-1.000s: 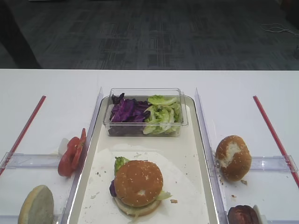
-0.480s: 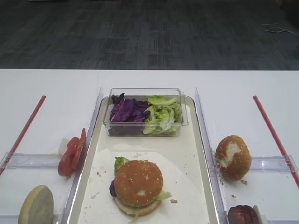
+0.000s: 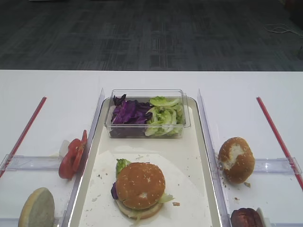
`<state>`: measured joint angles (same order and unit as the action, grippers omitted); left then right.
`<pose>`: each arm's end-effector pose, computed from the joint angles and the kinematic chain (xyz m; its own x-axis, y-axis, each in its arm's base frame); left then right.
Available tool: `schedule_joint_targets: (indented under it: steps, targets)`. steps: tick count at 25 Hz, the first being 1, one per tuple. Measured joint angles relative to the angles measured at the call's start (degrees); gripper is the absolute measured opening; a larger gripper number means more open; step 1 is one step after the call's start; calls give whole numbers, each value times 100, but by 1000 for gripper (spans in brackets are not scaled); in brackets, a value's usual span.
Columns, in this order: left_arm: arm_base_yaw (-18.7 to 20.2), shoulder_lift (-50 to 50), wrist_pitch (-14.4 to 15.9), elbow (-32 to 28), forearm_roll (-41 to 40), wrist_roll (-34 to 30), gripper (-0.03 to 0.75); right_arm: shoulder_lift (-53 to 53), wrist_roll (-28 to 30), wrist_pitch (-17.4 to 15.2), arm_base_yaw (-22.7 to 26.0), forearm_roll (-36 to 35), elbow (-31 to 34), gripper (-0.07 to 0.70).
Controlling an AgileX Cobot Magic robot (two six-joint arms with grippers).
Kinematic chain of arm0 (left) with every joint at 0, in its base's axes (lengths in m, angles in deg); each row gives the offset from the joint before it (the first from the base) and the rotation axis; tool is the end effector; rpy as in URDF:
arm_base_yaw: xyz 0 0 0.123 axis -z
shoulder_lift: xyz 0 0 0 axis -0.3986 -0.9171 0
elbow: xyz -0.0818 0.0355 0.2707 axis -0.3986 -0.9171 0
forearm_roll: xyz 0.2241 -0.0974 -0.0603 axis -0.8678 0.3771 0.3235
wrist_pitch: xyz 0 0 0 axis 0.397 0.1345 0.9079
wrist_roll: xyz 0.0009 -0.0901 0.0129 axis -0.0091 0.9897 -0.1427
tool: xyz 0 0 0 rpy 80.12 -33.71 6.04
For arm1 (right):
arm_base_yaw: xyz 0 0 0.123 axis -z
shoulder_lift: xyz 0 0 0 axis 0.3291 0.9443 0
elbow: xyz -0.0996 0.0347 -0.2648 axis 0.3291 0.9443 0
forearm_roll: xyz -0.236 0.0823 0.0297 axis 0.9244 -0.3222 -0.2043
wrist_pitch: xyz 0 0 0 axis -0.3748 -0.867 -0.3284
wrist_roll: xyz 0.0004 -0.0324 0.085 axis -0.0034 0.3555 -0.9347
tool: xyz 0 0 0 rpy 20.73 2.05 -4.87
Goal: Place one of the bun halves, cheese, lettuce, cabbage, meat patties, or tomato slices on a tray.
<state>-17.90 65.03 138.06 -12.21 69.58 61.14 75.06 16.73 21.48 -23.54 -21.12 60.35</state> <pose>-0.0111 0.0070 0.2643 -0.5524 0.0188 -0.8334 0.0234 0.9997 0.0071 -0.0069 0.0017 0.2633 -0.5221 -0.0280 -0.8524 -0.0897 0.9957 0.0222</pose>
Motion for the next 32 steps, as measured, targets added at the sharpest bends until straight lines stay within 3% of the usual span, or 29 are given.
schedule_joint_targets:
  steps: [32]
  targets:
    - [0,0,0,0,0,0,481,0,0,9,0,0,0,342]
